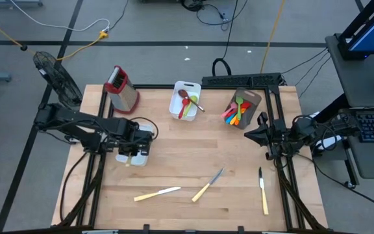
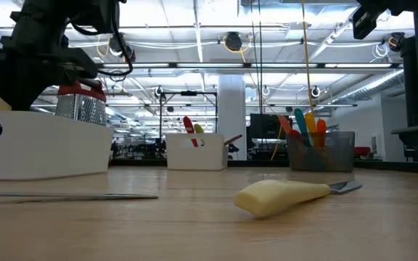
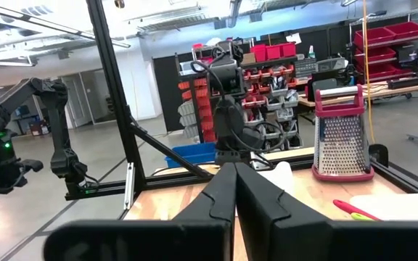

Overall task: Pick & Place Kitchen Items
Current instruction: Put the yellow knife into the bottom white bin

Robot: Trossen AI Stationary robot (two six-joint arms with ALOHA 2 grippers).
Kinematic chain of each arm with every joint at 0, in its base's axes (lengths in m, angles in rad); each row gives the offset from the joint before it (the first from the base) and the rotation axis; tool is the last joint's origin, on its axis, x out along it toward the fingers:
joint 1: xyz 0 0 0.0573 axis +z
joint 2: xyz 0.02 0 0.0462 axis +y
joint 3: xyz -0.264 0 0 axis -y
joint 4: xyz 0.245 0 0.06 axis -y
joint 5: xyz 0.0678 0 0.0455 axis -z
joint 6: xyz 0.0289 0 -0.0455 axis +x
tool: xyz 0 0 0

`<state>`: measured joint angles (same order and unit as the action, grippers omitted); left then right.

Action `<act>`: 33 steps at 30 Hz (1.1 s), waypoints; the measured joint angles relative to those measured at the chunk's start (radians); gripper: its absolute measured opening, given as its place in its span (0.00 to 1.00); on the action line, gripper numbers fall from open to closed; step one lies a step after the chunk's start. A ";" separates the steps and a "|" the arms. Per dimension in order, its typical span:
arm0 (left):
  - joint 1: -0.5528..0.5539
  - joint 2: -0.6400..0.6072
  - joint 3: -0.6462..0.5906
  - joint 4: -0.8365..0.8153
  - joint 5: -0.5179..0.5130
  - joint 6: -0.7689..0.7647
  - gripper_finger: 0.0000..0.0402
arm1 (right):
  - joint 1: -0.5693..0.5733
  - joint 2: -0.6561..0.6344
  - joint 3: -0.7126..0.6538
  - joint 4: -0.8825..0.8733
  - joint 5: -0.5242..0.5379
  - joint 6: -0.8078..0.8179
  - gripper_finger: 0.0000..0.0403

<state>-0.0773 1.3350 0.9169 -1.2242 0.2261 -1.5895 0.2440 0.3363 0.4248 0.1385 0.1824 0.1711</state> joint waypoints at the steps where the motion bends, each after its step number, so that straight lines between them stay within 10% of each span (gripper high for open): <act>1: 0.003 0.000 0.000 0.001 -0.001 0.003 0.10 | 0.000 0.000 0.000 0.000 0.000 0.000 0.01; 18: 0.011 -0.012 0.000 -0.001 -0.026 0.012 0.55 | 0.000 0.000 0.000 0.000 0.000 0.000 0.01; 33: -0.056 -0.189 0.022 0.248 -0.126 0.119 0.59 | 0.000 0.000 0.000 0.004 0.000 0.000 0.01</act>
<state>-0.1334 1.1464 0.9393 -0.9760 0.0997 -1.4700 0.2440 0.3367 0.4248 0.1420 0.1825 0.1711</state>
